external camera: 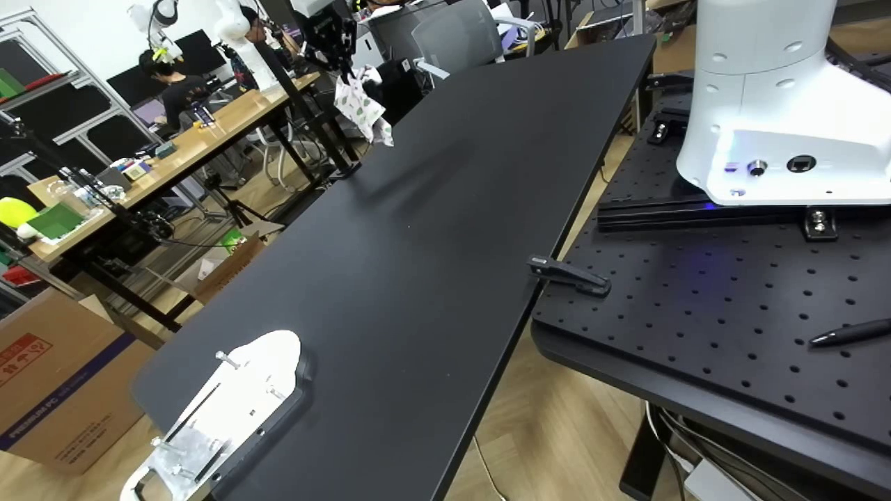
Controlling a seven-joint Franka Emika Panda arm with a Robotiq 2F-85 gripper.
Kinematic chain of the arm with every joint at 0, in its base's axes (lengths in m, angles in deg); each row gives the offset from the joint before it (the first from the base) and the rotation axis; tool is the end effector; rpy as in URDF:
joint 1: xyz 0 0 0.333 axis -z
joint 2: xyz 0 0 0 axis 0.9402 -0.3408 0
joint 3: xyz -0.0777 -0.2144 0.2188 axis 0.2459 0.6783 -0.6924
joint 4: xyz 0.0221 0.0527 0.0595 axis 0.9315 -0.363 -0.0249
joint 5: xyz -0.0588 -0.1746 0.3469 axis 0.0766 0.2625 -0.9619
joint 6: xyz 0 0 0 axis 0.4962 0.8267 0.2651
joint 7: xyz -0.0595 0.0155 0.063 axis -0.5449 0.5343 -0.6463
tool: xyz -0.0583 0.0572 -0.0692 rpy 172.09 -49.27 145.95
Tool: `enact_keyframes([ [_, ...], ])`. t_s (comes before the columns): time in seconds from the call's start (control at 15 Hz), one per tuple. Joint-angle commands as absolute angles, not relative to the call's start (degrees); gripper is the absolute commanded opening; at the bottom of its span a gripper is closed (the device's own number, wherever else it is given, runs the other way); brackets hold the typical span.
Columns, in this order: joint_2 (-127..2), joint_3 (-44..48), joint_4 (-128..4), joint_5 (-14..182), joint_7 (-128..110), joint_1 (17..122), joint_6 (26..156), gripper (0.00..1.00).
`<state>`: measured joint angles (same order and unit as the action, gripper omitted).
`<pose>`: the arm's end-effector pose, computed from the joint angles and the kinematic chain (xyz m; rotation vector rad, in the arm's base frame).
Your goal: Unhang the white cloth from the black frame
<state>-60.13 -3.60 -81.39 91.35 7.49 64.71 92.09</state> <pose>0.6178 0.0730 0.3735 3.0374 -0.1960 0.3148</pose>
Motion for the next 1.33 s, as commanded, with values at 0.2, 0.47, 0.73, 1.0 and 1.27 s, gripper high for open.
enact_keyframes([
  [0.2, -50.41, -4.14, -86.27, 89.59, 6.98, 63.89, 83.09, 0.01],
  [0.47, -43.9, -6.45, -91.13, 89.47, 4.98, 63.15, 79.43, 0.01],
  [0.73, -41.28, -8.91, -96.42, 91.67, 3.46, 62.49, 81.99, 0.01],
  [1.0, -43.88, -10.38, -99.29, 95.66, -1.96, 62.2, 88.44, 0.01],
  [1.27, -48.45, -10.69, -101.11, 95.27, -6.8, 61.82, 94.01, 0.01],
])
